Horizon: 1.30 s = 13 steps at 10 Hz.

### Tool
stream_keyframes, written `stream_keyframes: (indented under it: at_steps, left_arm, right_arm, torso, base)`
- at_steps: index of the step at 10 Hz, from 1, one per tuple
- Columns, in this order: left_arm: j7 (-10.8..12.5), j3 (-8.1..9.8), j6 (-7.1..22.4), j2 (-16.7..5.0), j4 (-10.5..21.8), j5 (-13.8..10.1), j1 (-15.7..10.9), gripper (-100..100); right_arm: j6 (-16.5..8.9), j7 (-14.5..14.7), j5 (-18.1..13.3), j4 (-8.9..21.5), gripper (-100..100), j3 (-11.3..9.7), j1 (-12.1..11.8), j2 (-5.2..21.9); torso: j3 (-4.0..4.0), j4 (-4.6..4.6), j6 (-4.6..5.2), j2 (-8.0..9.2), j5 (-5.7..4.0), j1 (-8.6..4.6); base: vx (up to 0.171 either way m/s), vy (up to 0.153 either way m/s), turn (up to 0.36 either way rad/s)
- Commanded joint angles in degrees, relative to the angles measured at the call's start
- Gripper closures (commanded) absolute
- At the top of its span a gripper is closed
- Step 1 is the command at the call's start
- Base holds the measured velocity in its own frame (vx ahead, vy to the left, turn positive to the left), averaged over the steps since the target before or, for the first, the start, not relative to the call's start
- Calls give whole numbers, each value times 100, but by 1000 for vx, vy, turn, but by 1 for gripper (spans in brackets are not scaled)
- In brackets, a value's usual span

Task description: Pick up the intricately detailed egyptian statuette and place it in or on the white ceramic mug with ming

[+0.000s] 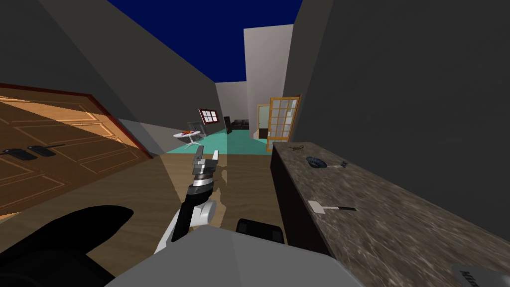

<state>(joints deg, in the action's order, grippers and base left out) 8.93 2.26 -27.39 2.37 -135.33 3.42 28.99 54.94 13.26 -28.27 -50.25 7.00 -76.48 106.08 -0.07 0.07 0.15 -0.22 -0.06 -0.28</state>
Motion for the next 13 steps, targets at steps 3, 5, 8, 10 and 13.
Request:
stream_keyframes:
  at_steps: [3, 5, 8, 10, 13]
  left_arm:
    - [0, 0, 0, 0, 0, 0, 0, 0]
    - [0, 0, 0, 0, 0, 0, -1, 0]
    - [0, 0, 0, 0, 0, 0, 0, 0]
    - [0, 0, 0, 0, 0, 0, -2, 0]
    - [0, 0, 0, 0, 0, 0, 0, 0]
  right_arm:
    - [127, -32, -89, 85, 100, 517, -236, 15]
    - [127, -32, -89, 85, 100, 511, -236, 15]
    - [182, -22, -92, 140, 100, 599, -232, 34]
    - [273, -4, -99, 231, 100, 680, -223, 69]
    - [311, 4, -102, 268, 100, 804, -219, 84]
  torso:
    - [-11, -3, -9, -19, 5, 16]
    - [1, 1, -6, 2, 3, -2]
    - [-13, -4, -7, -24, 6, 16]
    - [-6, -1, -28, -10, 7, -5]
    - [-3, 1, -2, -7, 2, 0]
  base:
    - [-27, -6, 37]
    - [-65, -48, 74]
    - [-1, -3, 22]
    - [-99, -76, 180]
    - [-34, -32, 11]
